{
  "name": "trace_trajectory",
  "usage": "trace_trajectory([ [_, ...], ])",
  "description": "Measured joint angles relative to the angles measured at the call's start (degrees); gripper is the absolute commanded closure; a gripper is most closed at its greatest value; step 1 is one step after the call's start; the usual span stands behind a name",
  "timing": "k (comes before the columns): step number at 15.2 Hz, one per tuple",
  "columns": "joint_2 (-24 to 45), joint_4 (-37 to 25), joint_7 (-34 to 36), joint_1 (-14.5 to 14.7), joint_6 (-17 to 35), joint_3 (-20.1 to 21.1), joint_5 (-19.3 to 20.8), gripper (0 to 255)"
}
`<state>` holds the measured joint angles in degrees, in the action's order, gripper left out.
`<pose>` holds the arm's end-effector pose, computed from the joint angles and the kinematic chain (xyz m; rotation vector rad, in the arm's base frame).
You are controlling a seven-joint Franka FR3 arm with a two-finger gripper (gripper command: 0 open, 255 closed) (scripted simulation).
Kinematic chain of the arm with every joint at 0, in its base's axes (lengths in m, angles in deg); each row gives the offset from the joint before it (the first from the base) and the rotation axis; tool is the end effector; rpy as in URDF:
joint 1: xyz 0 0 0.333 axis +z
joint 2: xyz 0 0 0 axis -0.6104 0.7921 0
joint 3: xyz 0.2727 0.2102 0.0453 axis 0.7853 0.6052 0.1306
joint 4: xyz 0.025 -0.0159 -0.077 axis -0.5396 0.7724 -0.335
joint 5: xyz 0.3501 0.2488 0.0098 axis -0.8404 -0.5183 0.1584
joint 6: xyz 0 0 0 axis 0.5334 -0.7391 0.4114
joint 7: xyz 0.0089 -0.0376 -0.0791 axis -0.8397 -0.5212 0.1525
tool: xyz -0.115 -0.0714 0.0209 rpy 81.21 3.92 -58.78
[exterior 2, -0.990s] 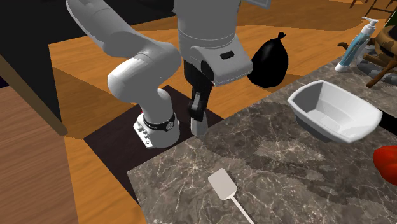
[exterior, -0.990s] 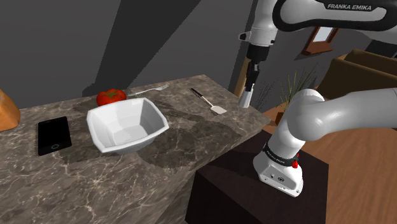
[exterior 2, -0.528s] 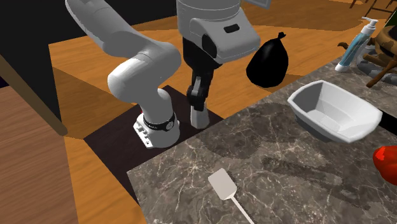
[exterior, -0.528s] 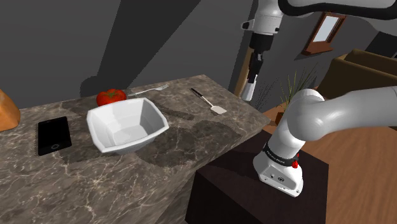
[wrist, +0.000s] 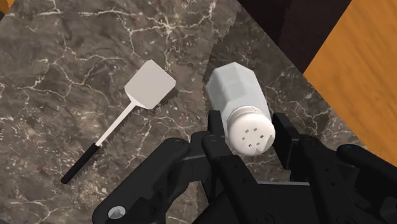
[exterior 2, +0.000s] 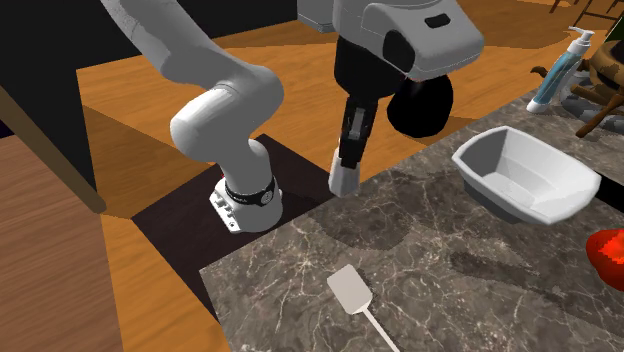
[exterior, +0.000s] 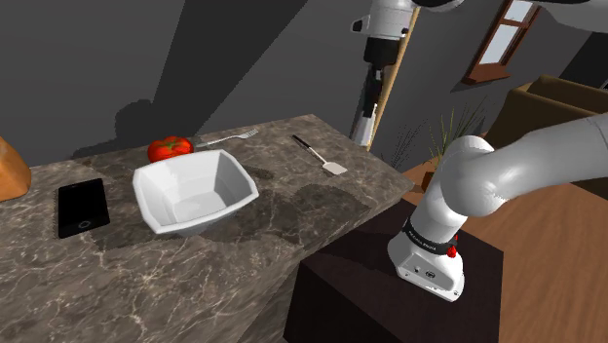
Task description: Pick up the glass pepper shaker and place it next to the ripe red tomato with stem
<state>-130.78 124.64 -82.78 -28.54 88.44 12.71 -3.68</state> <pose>0.2989 0.0019 0.5319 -2.9756 -0.6869 0.1261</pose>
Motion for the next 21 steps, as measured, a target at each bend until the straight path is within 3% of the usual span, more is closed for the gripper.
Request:
trace_trajectory([
  [9,19.9,-12.3,4.5,3.5,7.8,3.6,-4.1,255],
  [21,46.7,-39.7,9.6,6.2,7.6,6.8,-6.2,255],
])
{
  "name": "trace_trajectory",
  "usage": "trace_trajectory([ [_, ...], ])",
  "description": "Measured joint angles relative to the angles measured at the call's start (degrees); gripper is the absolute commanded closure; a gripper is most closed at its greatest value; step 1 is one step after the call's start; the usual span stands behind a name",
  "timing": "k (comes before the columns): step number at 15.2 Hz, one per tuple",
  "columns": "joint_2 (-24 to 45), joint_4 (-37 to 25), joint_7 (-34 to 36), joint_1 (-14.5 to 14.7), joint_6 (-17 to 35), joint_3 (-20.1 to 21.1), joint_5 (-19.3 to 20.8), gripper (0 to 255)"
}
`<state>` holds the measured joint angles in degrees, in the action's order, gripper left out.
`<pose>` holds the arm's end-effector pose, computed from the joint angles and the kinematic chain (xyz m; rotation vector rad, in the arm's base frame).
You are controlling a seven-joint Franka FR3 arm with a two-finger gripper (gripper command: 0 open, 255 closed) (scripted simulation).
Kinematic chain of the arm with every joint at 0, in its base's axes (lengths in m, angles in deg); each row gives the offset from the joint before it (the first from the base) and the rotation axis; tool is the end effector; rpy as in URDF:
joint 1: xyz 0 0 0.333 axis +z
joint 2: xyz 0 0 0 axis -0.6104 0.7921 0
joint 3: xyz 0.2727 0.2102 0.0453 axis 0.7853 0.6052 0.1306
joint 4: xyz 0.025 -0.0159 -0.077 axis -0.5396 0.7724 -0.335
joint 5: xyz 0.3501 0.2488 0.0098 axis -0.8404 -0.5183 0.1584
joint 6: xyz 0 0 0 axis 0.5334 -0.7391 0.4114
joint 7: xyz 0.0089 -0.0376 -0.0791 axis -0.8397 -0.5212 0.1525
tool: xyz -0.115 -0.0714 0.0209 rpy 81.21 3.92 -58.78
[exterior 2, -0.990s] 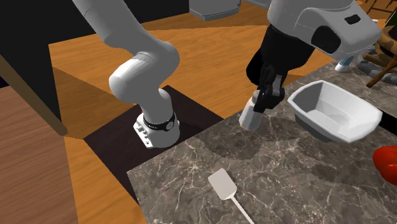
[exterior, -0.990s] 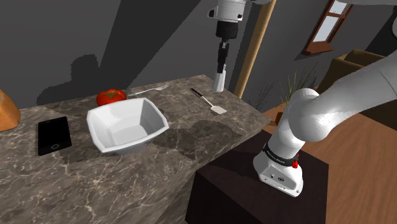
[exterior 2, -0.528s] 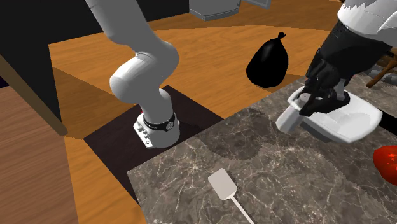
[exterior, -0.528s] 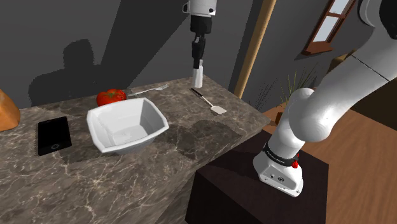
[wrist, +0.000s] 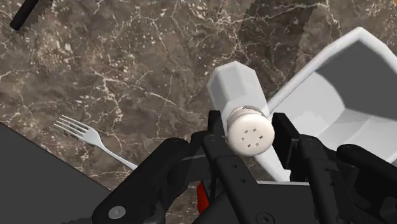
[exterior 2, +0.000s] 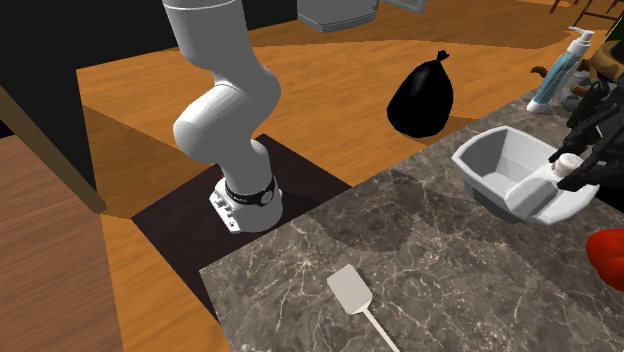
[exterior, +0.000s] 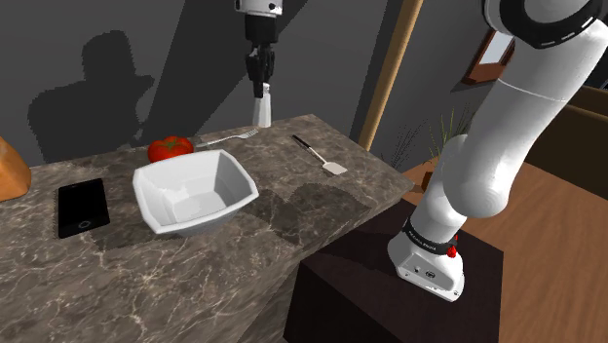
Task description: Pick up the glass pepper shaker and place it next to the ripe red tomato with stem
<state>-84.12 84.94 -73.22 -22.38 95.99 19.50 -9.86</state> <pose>0.5566 0.1606 0.5401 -2.9754 -0.6871 0.1262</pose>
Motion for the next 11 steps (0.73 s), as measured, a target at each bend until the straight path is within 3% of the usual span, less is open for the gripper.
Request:
trace_trajectory([
  [5,10.8,-12.9,1.9,0.9,-1.9,0.9,0.0,255],
  [11,12.6,-10.9,1.8,1.1,1.9,0.9,-0.1,255],
])
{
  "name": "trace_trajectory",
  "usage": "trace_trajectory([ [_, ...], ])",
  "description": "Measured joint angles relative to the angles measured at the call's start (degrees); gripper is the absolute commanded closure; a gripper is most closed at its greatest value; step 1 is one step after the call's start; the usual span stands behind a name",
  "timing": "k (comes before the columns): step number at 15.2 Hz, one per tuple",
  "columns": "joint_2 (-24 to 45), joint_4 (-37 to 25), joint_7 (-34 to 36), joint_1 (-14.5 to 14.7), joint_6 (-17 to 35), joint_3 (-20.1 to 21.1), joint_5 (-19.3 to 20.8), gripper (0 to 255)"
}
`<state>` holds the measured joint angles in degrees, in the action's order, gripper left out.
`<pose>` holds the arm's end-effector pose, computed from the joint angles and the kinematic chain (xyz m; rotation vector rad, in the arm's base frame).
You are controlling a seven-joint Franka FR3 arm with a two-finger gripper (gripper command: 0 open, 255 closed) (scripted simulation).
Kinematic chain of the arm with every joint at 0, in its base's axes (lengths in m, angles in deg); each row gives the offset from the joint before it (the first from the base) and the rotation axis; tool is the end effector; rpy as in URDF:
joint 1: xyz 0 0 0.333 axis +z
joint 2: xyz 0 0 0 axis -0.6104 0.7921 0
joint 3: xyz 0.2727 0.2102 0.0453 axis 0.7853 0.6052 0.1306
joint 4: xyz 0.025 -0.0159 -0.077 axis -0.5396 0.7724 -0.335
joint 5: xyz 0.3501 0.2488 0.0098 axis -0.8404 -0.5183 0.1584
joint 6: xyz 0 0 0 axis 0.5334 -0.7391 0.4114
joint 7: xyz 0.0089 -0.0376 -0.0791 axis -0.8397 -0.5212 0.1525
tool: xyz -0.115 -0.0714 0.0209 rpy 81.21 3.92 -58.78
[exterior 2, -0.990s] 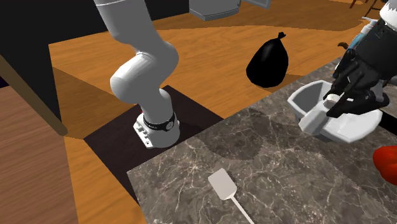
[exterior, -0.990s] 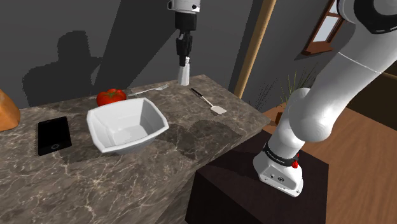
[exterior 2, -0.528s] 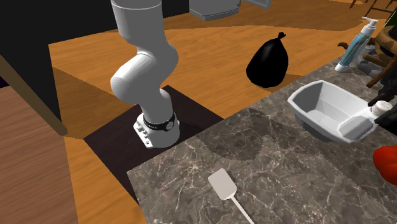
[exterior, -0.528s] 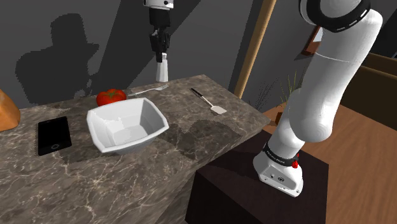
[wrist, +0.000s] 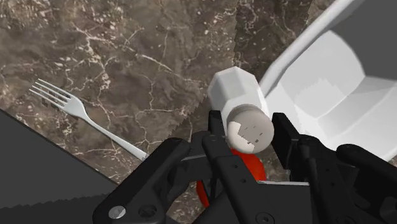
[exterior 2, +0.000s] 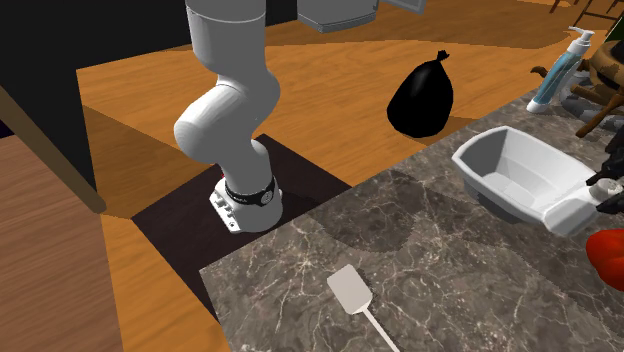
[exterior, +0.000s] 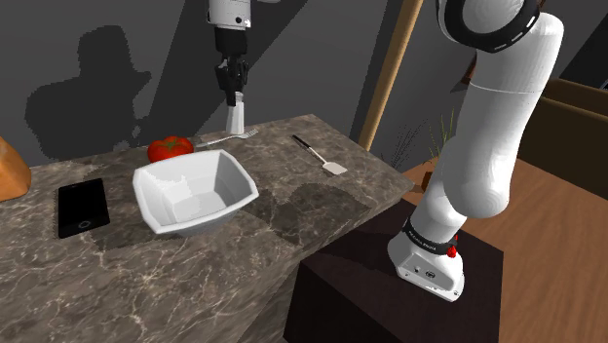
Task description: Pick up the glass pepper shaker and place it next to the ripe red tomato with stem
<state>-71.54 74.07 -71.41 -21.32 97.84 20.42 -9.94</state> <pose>0.6222 0.2009 0.5032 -2.9751 -0.6869 0.1270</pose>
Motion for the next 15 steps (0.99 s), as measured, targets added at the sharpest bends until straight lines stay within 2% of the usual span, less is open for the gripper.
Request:
trace_trajectory([
  [15,1.9,9.1,-0.9,0.1,10.9,0.1,-0.2,255],
])
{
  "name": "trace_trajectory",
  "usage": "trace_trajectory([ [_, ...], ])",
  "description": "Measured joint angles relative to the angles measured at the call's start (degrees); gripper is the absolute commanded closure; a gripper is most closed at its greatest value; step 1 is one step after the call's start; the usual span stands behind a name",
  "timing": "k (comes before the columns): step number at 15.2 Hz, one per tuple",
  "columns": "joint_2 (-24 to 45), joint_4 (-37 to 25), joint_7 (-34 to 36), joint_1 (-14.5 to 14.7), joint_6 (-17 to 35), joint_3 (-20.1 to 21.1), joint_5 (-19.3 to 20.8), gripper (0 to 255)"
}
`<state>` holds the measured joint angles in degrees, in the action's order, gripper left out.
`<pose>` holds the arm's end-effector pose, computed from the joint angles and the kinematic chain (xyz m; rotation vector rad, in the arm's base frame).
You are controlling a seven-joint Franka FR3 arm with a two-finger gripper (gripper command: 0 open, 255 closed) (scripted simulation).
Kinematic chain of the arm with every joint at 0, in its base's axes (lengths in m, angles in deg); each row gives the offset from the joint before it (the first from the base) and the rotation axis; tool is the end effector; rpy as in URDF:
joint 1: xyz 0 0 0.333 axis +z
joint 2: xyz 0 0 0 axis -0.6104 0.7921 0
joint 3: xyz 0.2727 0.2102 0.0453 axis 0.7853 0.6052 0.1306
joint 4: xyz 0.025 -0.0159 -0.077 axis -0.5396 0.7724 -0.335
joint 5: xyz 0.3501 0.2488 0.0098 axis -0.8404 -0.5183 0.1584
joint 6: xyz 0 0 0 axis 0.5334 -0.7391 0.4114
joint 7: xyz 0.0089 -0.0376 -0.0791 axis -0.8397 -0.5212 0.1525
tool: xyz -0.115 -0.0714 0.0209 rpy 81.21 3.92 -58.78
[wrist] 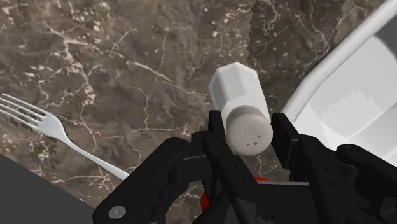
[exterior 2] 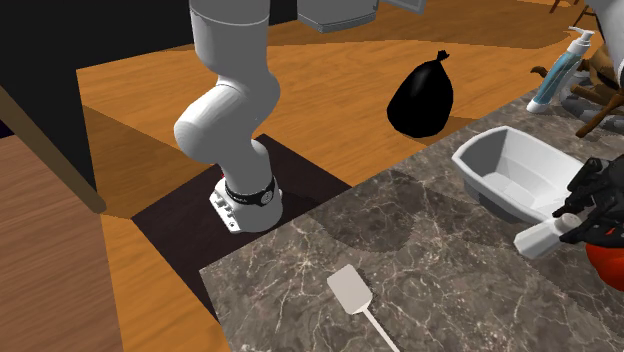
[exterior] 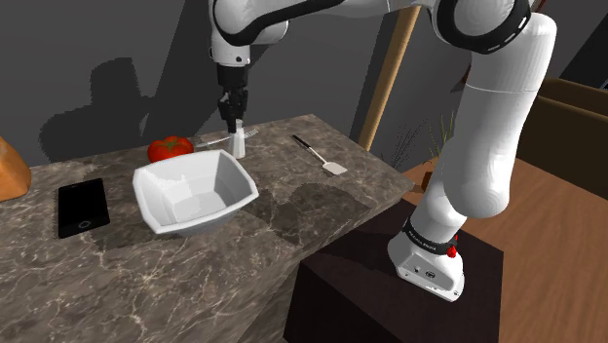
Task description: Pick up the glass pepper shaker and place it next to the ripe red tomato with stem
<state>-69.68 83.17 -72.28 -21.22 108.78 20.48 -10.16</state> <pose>0.6225 0.2012 0.4168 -2.9751 -0.6868 0.1267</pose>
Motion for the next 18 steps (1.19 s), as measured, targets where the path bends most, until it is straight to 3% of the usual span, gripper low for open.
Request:
trace_trajectory([
  [10,2.2,4.9,-0.7,0.0,7.0,0.0,-0.3,255],
  [17,2.7,5.1,-0.7,0.0,7.8,0.0,-0.3,255],
  [18,2.7,5.1,-0.7,0.0,7.8,0.0,-0.3,0],
])
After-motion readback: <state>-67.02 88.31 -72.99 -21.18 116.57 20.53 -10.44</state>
